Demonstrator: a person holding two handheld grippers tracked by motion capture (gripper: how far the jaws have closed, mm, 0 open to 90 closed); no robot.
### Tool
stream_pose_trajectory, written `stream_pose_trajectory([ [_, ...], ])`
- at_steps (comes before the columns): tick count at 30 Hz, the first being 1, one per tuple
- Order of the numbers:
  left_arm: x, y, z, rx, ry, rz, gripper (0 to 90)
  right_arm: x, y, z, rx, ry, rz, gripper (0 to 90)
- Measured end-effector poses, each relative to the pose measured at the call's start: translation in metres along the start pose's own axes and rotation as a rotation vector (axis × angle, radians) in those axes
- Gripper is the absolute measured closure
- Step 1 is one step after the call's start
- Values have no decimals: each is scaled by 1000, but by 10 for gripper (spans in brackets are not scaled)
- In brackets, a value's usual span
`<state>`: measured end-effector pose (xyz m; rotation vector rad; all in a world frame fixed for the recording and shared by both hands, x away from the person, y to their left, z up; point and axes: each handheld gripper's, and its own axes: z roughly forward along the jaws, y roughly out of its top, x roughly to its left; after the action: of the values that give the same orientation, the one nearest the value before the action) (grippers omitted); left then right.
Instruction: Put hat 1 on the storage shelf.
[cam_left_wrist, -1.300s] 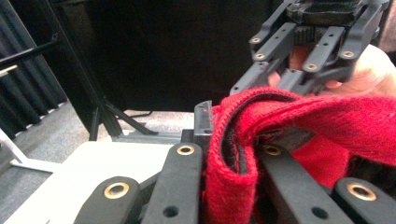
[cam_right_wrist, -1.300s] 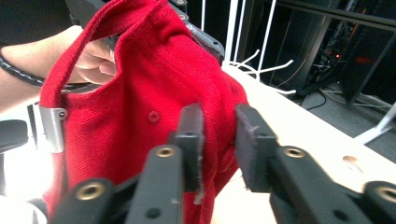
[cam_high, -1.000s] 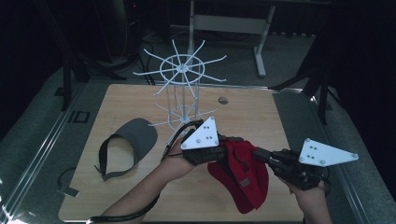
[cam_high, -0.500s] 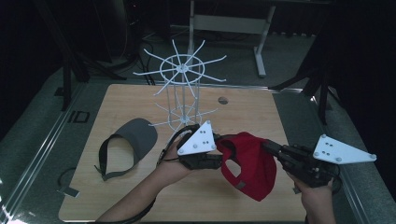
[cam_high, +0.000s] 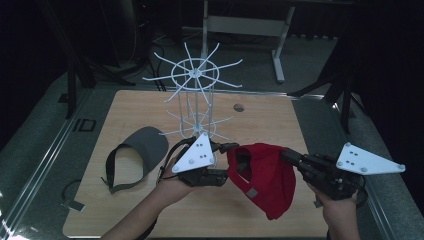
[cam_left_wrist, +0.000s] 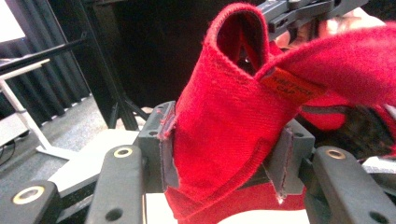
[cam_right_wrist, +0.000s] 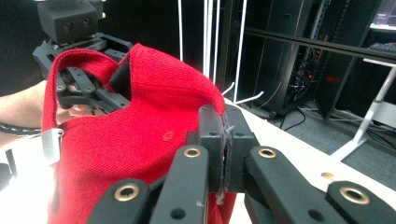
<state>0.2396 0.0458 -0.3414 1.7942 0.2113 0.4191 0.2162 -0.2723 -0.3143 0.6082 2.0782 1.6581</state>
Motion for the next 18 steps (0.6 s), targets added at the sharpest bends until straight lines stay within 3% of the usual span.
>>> stream_pose_trajectory([
  [4, -1, -4, -10, -19, 39, -15, 496, -1, 2, 0, -11, -11, 4, 887],
  [9, 5, -15, -22, -27, 87, -69, 499, -6, 8, -6, -31, -36, 19, 887],
  [18, -1, -37, -32, -14, 95, -93, 498, -19, 25, -7, -38, -124, 2, 886],
])
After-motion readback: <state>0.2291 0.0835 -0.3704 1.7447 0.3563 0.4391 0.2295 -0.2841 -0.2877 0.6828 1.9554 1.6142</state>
